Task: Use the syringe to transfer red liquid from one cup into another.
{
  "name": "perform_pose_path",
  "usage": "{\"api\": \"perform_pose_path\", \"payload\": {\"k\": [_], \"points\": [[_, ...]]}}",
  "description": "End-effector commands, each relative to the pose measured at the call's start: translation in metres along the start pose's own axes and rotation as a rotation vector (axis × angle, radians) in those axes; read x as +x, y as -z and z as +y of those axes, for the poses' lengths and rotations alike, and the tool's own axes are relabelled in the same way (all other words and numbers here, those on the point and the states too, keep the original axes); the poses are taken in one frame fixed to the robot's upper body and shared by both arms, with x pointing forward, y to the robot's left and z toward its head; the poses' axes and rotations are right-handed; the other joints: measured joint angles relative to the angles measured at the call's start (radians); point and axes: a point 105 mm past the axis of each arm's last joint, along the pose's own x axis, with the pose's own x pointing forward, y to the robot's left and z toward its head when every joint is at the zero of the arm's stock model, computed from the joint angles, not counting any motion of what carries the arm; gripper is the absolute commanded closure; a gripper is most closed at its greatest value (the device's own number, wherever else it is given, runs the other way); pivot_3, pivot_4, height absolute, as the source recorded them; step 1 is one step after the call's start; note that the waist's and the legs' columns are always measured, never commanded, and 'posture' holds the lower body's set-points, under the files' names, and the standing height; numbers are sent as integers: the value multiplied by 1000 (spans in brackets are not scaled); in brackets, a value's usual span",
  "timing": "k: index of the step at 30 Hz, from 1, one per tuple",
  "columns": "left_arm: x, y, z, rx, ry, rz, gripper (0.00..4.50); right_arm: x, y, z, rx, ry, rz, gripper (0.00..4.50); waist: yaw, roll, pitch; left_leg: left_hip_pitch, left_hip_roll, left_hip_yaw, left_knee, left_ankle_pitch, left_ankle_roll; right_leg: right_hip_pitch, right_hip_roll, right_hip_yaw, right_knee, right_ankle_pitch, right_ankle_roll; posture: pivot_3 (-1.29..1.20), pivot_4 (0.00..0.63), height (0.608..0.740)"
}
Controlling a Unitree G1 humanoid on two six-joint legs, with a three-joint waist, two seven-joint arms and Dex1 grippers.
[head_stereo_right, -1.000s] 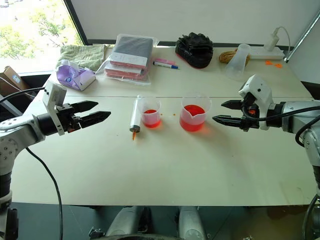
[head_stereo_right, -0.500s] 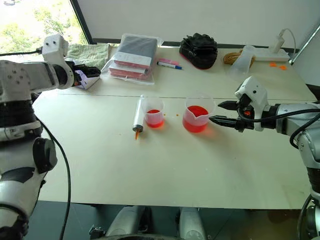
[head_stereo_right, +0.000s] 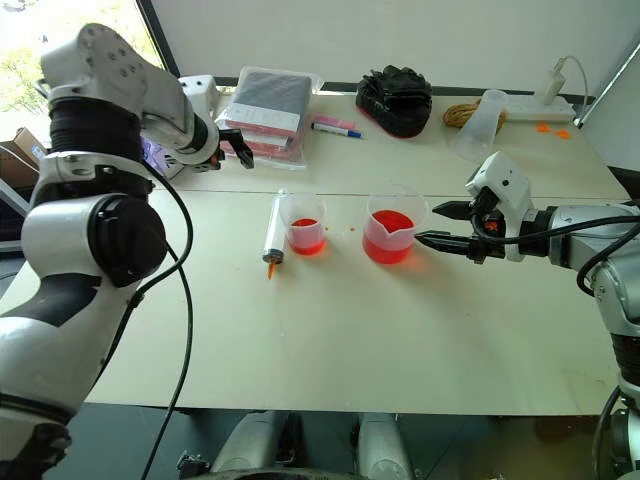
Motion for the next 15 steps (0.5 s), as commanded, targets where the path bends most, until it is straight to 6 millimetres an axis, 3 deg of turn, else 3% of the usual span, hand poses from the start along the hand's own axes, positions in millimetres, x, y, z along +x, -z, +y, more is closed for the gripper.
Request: {"api": "perform_pose_path", "payload": {"k": [1,15], "points": [[-9,-6,-4,-9,-25,-5,14,-5,-14,-1,-48,11,-26,1356,0,0,0,0,0,0,0,0,0,0,-1,0,0,0,0,0,150,740],[13,1,-17,-174,-50,49,14,-7,-13,1,-41,22,-28,1356,3,0,0,0,-1,0,0,1,-4,-1,-4,-1,1,0,1,0,150,740]]}}
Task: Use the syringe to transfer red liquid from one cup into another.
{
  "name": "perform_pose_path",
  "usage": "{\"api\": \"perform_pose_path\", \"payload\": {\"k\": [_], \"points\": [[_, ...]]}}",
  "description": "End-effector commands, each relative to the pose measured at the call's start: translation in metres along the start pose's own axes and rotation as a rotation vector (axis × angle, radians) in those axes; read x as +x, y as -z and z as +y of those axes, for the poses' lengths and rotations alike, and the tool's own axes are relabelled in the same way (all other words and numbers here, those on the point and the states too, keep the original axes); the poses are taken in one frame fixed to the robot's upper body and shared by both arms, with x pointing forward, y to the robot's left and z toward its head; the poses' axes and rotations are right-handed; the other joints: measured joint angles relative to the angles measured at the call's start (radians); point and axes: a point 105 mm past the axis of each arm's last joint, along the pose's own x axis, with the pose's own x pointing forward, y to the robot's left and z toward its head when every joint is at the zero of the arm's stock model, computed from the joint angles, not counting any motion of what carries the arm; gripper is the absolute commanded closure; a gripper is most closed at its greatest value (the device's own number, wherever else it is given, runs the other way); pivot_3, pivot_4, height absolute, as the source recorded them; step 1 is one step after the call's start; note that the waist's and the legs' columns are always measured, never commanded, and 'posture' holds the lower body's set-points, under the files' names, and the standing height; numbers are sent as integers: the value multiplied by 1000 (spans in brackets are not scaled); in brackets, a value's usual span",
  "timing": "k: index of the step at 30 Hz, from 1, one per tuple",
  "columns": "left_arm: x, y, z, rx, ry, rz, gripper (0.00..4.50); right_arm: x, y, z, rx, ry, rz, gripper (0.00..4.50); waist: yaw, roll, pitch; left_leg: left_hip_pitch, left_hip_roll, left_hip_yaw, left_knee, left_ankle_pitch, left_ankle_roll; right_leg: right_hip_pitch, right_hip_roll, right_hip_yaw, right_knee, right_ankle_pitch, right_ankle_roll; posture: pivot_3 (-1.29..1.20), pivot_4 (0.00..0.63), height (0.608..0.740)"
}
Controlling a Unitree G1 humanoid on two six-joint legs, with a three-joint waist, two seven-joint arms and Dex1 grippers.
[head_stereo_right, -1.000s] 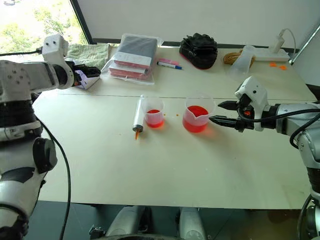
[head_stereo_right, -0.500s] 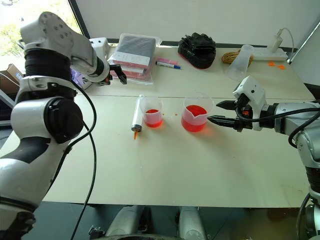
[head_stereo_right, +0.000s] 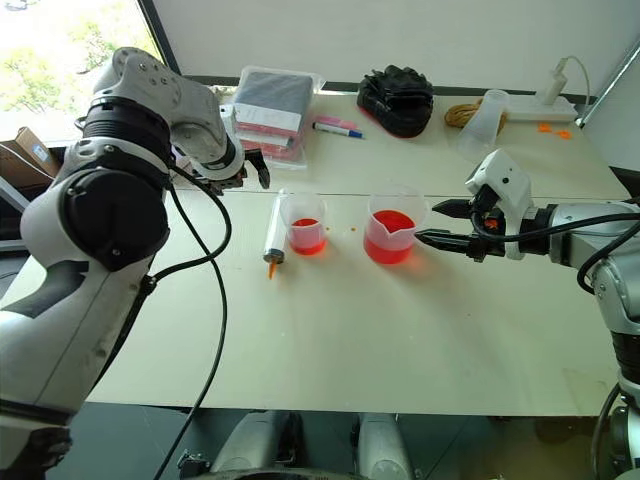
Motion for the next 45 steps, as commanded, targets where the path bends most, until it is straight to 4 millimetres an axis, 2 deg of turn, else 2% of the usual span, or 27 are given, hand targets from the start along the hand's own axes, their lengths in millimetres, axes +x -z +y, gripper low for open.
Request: {"api": "perform_pose_path", "payload": {"k": [1,9,19,31,35,45], "points": [[-9,-7,-6,-23,18,-29,14,-7,-12,1,-38,19,-32,1356,0,0,0,0,0,0,0,0,0,0,0,0,0,0,0,0,150,740],[3,2,-10,-45,8,8,14,-6,-11,2,-35,25,-35,1356,-1,0,0,0,0,0,0,1,-1,0,0,0,0,0,0,0,150,740],[23,22,-14,19,-18,74,14,-5,-10,2,-29,32,-34,1356,-1,0,0,1,0,1,-1,1,-2,0,0,0,0,0,0,0,150,740],[39,31,-13,66,-15,79,14,-6,-11,4,-27,39,-36,1356,-2,0,0,1,0,1,-1,2,-3,0,1,0,1,0,0,0,150,740],[43,26,-4,45,-15,49,14,-7,-11,4,-27,41,-36,1356,-3,0,0,3,0,2,-1,2,-3,1,1,0,1,0,0,0,150,740],[53,29,24,14,-86,73,14,-7,-12,3,-34,42,-34,1356,-5,0,0,9,1,3,-2,2,-3,5,2,1,2,0,0,0,150,740]]}}
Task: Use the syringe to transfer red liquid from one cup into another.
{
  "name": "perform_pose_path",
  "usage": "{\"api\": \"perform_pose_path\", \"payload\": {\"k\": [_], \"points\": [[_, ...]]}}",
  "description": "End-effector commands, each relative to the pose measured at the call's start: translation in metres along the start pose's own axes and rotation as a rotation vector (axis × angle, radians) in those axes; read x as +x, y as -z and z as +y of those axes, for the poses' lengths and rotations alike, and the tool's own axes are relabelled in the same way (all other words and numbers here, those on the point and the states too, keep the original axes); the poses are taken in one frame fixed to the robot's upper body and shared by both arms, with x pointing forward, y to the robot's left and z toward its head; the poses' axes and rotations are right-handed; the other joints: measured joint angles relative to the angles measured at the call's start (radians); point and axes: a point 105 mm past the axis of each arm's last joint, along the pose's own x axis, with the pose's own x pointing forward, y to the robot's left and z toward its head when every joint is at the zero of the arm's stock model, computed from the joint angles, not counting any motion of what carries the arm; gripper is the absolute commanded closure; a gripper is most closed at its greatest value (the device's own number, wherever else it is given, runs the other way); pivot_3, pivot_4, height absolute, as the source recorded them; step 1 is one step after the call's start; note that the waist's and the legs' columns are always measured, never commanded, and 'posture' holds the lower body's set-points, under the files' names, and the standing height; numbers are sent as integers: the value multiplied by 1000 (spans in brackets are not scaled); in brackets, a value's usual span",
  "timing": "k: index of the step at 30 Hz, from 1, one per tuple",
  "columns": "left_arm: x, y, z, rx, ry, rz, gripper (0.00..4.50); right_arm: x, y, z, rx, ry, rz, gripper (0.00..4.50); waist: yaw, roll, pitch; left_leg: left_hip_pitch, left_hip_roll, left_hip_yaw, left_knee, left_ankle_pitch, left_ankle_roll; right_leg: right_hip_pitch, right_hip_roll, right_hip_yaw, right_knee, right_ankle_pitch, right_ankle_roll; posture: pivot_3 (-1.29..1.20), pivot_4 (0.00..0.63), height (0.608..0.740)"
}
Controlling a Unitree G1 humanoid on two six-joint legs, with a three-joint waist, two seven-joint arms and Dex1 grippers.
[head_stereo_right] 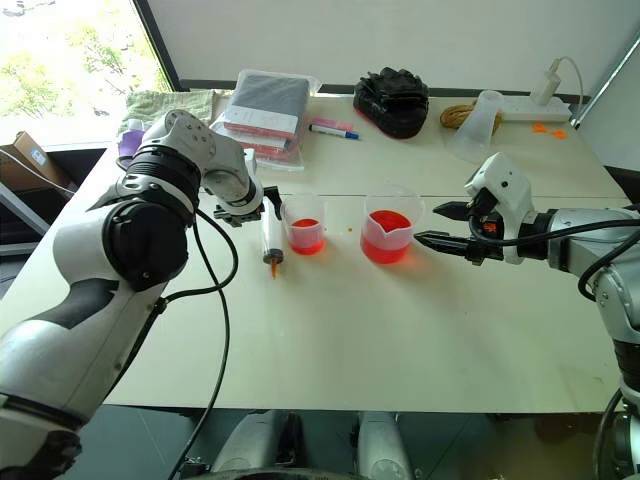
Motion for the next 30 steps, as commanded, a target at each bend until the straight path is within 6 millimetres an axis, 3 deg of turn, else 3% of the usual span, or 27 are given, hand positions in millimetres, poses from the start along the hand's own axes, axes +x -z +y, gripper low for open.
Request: {"api": "perform_pose_path", "payload": {"k": [1,20,30], "points": [[-2,-5,18,-16,-51,-11,14,-6,-13,0,-47,12,-34,1356,1,0,0,0,0,0,0,0,0,0,0,0,0,0,0,0,150,740],[-2,13,31,6,-107,113,14,-4,-14,-2,-55,14,-43,1356,4,-1,0,0,0,0,0,0,0,0,-1,0,0,0,0,0,150,740],[0,12,34,-18,-124,101,14,-3,-15,-4,-57,16,-47,1356,4,-1,0,0,-1,0,0,0,0,0,-1,0,0,0,0,0,150,740]]}}
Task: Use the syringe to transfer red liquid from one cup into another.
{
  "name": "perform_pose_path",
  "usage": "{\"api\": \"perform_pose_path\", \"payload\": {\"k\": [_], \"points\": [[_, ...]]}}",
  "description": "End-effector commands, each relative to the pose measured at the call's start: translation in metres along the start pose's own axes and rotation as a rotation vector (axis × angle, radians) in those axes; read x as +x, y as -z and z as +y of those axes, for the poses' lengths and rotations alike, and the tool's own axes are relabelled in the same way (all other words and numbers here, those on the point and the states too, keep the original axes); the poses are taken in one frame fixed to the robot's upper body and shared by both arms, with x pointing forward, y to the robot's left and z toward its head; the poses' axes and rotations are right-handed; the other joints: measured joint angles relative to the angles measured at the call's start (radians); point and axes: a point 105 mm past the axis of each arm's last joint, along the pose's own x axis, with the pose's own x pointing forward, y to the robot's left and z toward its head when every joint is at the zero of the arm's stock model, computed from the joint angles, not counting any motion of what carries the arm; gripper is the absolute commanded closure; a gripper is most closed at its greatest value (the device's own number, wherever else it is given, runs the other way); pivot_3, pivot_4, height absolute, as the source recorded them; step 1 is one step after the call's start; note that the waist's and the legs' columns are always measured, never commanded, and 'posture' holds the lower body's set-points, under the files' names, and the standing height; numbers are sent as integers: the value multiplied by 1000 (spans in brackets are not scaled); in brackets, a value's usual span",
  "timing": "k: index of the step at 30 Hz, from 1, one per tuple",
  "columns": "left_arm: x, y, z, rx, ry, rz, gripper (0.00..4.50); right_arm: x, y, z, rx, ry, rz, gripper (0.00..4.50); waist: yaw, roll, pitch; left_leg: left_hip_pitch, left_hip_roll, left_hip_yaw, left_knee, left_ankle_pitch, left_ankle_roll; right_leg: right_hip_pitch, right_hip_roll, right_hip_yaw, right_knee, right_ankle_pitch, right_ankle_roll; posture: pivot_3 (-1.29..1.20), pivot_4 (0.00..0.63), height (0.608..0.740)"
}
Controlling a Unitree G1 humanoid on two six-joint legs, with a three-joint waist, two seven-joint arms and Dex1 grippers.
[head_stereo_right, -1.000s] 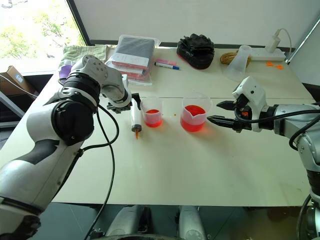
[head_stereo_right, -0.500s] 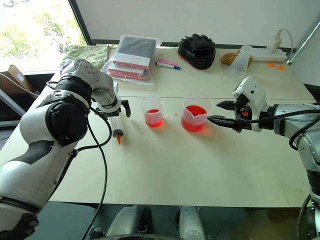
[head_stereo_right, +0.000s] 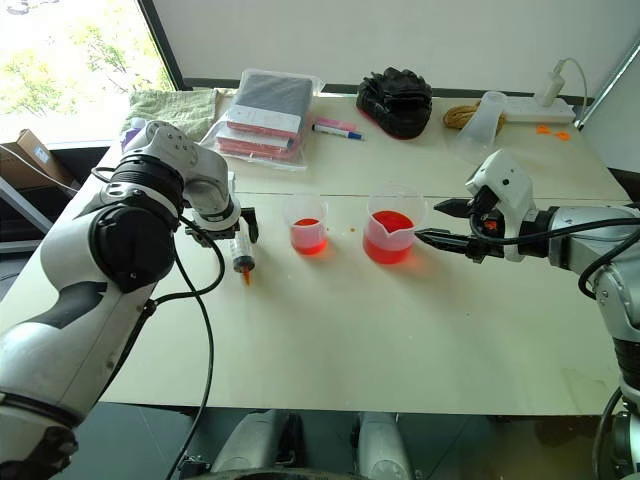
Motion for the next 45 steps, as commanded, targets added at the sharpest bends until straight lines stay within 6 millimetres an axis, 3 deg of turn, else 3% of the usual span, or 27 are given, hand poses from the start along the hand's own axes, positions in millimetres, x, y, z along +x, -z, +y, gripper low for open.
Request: {"api": "perform_pose_path", "payload": {"k": [1,9,17,27,34,38,40,43,45], "points": [[-6,-8,3,-26,-3,-36,14,-2,-14,-1,-46,5,-41,1356,0,0,0,0,0,0,0,0,0,0,0,0,0,0,0,0,150,740],[-6,-15,6,-97,14,-74,14,-1,-14,0,-48,-1,-44,1356,0,0,0,0,0,0,0,0,0,0,0,0,0,0,0,0,150,740],[4,-12,-6,-202,81,-45,14,-1,-14,-1,-51,0,-42,1356,1,0,0,0,0,0,0,0,0,0,-1,0,0,0,0,0,150,740],[5,-12,-3,-237,63,-46,2900,-2,-14,-2,-52,2,-41,1356,1,0,0,1,0,0,0,0,0,0,-1,0,0,0,0,0,150,740],[2,-23,8,-273,36,-111,2949,-2,-14,-2,-54,3,-44,1356,0,0,0,1,0,0,0,0,0,0,0,0,0,0,0,0,150,740],[-24,-63,14,-359,185,-376,2949,-4,-14,-3,-55,13,-42,1356,-2,0,0,1,0,0,0,0,-1,0,0,0,1,0,0,0,150,740],[-46,-86,33,-354,171,-597,2949,-5,-13,-2,-53,19,-41,1356,-2,0,0,1,0,0,0,1,-1,0,0,0,1,0,0,0,150,740],[-91,-109,39,-233,225,-868,2949,-7,-11,-1,-49,22,-39,1356,-2,0,0,1,0,0,-1,1,-2,0,1,0,1,0,0,0,150,740],[-131,-121,29,-86,266,-1080,2949,-7,-11,-2,-49,28,-38,1356,0,0,0,1,1,1,0,1,-2,0,1,0,0,0,0,0,150,740]]}}
